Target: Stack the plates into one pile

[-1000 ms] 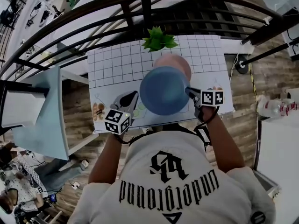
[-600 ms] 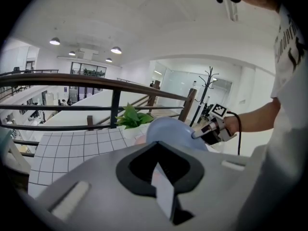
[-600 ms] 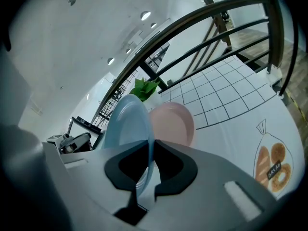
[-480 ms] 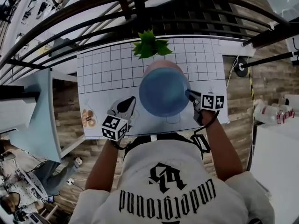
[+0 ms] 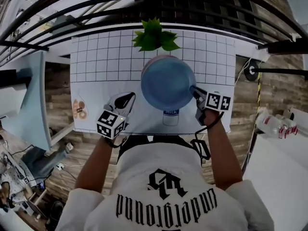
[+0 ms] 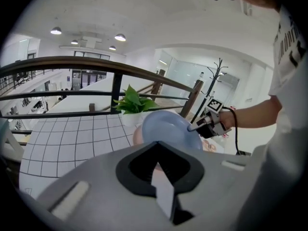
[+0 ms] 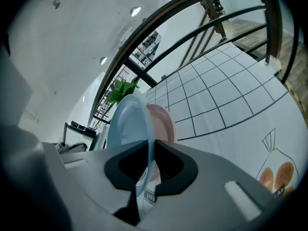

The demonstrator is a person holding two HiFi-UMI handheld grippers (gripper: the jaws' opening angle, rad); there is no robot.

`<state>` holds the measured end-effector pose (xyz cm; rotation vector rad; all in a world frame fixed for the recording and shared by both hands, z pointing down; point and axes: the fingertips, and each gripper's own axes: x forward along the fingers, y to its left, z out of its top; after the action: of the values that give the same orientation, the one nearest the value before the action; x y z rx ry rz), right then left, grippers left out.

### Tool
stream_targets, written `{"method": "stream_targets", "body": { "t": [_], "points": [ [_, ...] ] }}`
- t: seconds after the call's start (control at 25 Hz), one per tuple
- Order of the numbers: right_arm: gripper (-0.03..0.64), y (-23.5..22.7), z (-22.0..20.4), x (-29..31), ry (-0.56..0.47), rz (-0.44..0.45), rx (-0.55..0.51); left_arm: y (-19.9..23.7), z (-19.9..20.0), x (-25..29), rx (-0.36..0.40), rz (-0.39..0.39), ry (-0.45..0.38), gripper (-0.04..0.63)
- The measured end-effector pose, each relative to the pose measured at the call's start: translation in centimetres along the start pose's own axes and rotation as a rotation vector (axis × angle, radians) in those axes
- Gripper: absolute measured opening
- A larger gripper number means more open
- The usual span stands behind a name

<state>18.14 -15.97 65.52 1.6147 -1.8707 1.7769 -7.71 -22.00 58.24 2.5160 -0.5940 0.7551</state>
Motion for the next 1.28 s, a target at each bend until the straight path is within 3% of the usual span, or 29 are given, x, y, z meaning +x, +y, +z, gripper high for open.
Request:
{"method": "stream_targets", "body": {
  "t": [0.64,1.28],
  "points": [
    [0.060,-1.5,0.4,2.5,0.021,-0.002,0.037,-1.2,-1.2,2.4,-0.045,0.015,0.027,0.049],
    [0.081,-1.7,0.1,1.6,0.036,-0.096,-0.146,-2.1,-1.8,1.4,-0.061,0.007,0.018,0.049]
  ]
}}
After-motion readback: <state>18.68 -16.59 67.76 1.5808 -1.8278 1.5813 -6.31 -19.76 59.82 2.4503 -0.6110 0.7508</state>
